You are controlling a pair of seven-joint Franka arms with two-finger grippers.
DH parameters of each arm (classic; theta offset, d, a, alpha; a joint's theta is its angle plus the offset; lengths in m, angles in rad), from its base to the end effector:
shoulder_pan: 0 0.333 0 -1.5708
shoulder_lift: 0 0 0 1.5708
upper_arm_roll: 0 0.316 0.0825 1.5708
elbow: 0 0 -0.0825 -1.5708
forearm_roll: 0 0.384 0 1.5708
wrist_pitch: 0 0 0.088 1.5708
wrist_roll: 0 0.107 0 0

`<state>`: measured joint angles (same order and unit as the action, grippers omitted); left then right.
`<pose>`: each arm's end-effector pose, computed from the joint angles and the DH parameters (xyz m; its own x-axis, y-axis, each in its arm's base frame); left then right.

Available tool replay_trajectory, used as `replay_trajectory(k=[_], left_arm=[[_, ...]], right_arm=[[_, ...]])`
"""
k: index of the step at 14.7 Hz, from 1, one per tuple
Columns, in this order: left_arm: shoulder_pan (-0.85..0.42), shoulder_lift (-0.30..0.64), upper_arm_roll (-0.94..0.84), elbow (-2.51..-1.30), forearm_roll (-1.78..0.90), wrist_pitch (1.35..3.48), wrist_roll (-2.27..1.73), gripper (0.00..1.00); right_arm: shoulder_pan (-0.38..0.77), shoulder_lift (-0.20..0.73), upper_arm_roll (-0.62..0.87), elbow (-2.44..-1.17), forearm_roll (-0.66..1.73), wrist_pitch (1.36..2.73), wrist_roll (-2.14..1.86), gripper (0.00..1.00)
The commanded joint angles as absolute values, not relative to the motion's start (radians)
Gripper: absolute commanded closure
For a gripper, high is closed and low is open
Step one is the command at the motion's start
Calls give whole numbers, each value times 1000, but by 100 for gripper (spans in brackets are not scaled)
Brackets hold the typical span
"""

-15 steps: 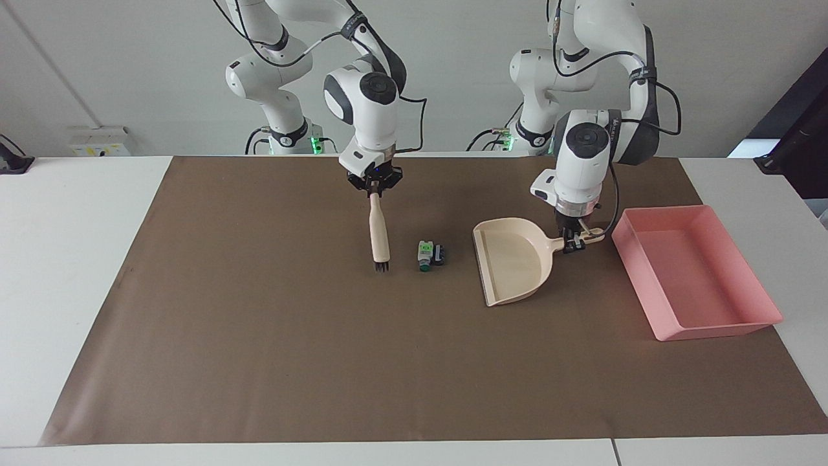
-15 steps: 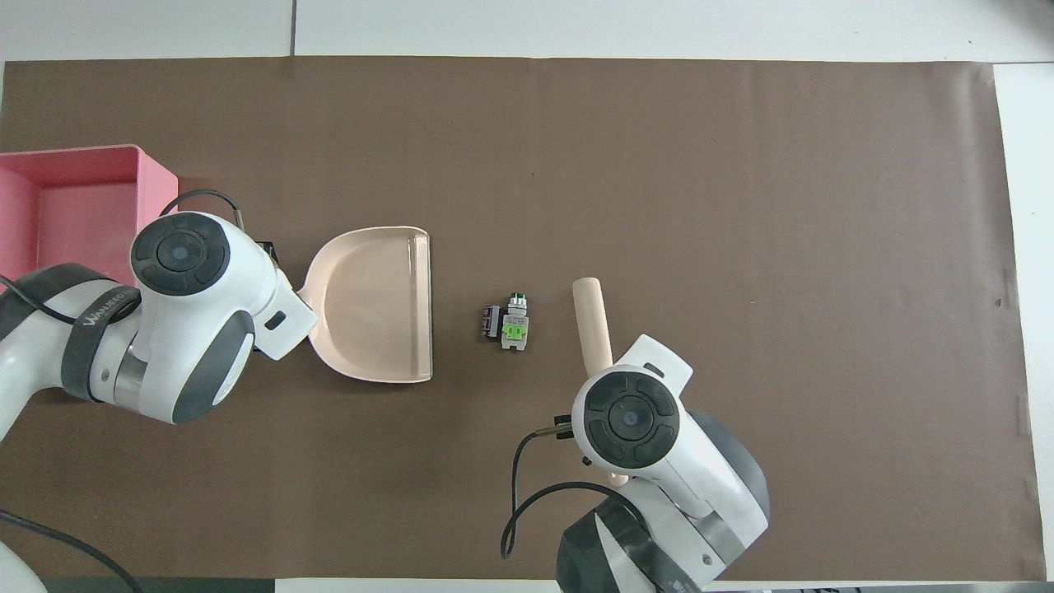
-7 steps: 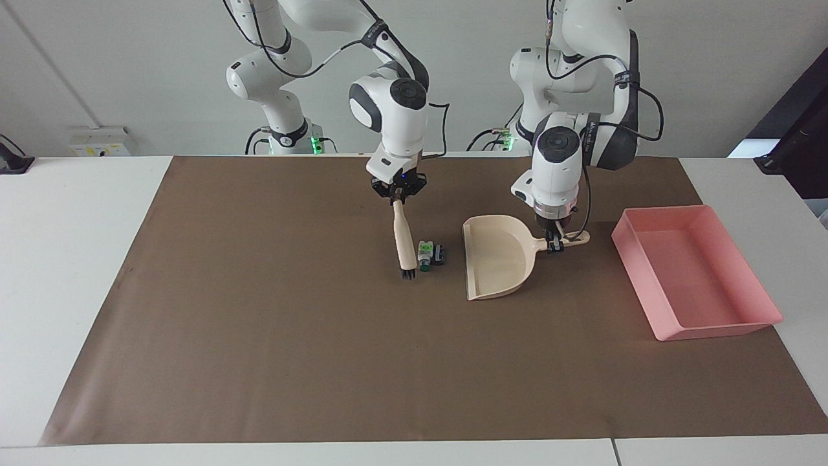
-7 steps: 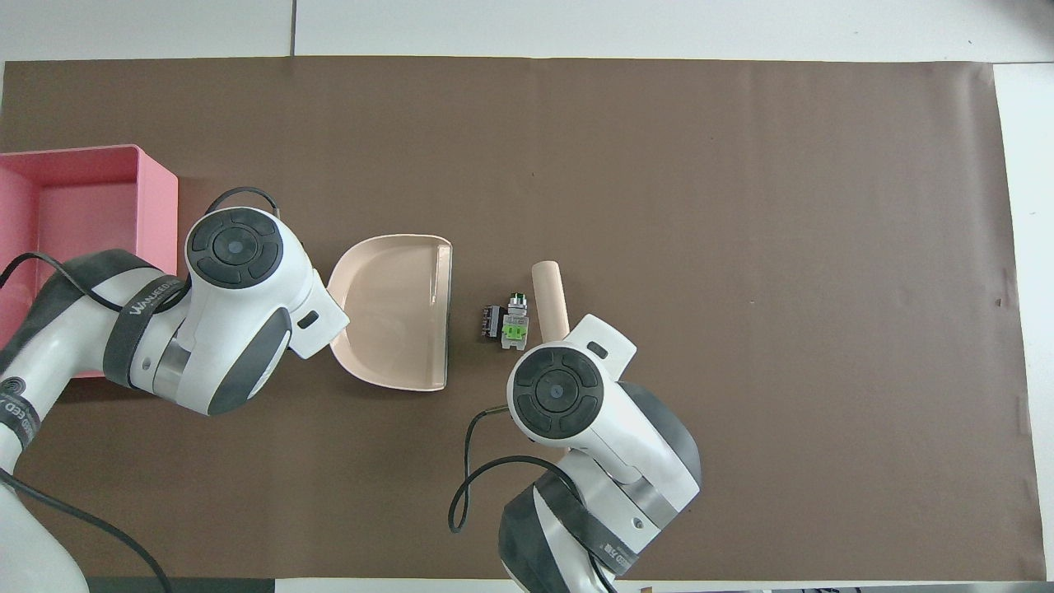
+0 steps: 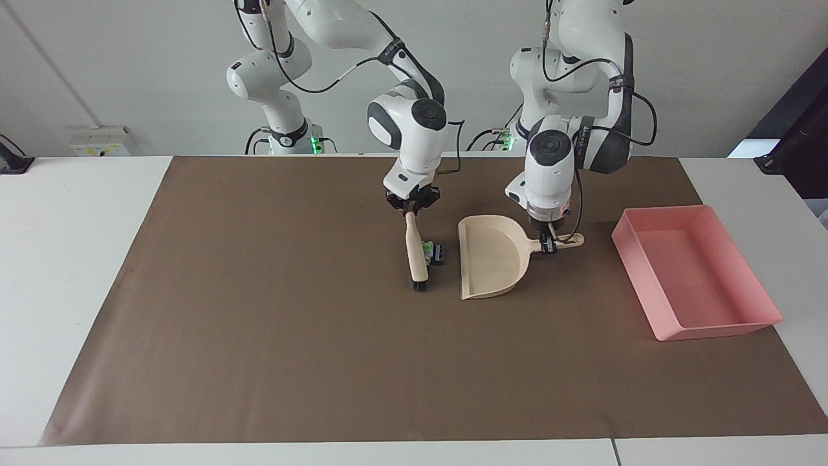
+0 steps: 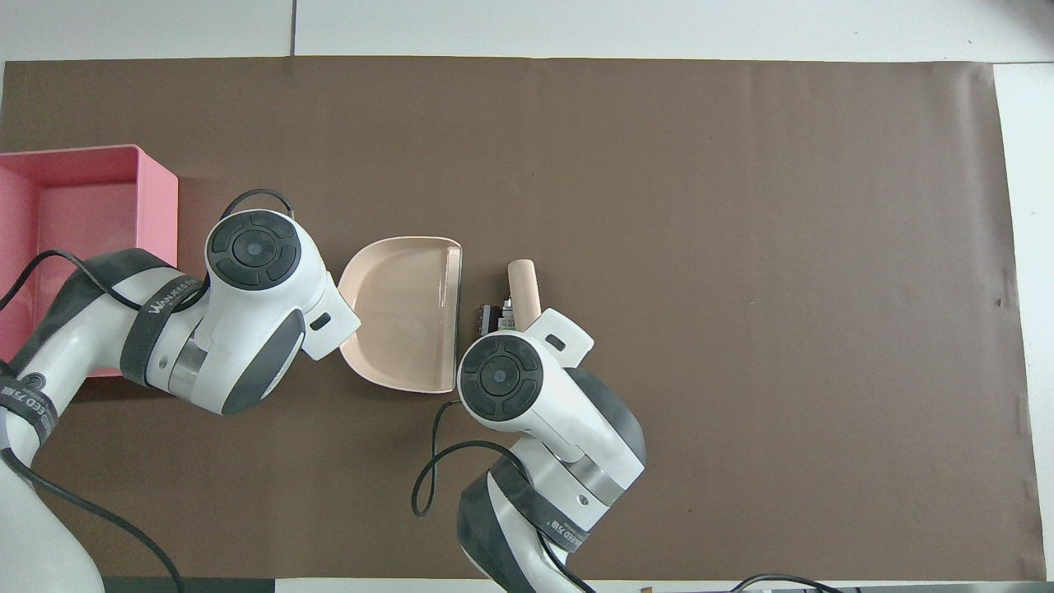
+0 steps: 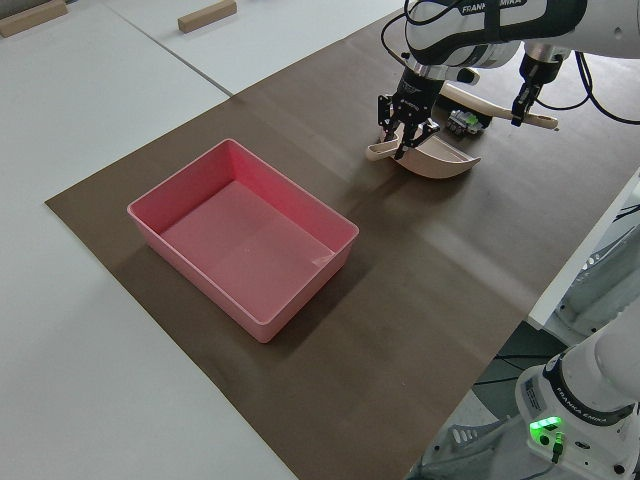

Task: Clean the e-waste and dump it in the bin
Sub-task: 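Sweep the component into the dustpan with the brush in the right gripper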

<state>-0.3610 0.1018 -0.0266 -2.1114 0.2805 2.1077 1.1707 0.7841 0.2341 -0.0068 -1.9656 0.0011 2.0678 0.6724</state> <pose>0.5127 -0.1951 0.3608 -0.1426 -0.9580 -0.2489 -0.9897 0.1406 0.0260 0.4174 0.4110 0.3444 0.9898 0.0994 -0.1025 0.1081 -0.9907 0.0824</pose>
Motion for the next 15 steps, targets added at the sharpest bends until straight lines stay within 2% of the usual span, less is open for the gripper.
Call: replay_trajectory(k=[1,3,6,15], left_arm=[[-373,91,-17,-2155,296,2152,1163,100],[-367,91,-18,-2158,296,2163,1163,100],[-361,91,-18,-2163,296,2175,1163,100],[-331,87,-20,-2197,296,2260,1199,100]], right_arm=[[822,264,17,-1933,76,2107,687,100],[847,273,28,-1937,190,2221,683,100],[864,281,34,-1916,336,2298,635,100],[862,267,32,-1901,334,2269,626,100]])
